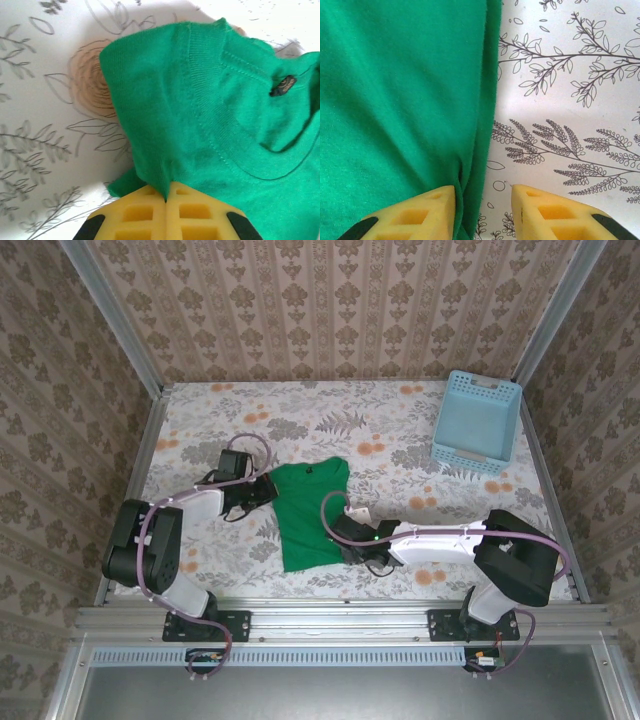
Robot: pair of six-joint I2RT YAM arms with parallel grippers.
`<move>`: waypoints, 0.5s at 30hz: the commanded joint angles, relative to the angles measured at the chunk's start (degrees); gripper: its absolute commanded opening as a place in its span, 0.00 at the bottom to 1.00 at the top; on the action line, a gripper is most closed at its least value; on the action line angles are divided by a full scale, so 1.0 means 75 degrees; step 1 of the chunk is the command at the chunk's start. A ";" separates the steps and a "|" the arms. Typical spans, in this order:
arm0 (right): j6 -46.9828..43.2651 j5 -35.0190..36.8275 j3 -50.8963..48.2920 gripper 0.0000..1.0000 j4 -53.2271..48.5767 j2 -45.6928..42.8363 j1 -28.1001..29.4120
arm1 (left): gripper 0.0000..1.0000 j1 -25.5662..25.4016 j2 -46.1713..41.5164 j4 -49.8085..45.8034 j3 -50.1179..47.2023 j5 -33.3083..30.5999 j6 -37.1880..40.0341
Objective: Fold the inside-out t-shirt
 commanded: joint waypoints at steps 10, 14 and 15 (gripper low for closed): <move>-0.0238 -0.0871 0.0253 0.46 0.0424 -0.0553 -0.1260 | 0.52 -0.0152 -0.0601 -0.1278 0.0295 -0.0784 -0.0010; -0.0524 -0.1757 0.0795 0.52 0.0929 -0.0038 -0.2249 | 0.52 -0.0101 0.0160 -0.0498 0.0330 -0.0093 -0.0251; -0.0637 -0.1877 0.1017 0.53 0.0937 0.0179 -0.2417 | 0.50 -0.0099 0.0317 -0.0330 0.0343 -0.0036 -0.0313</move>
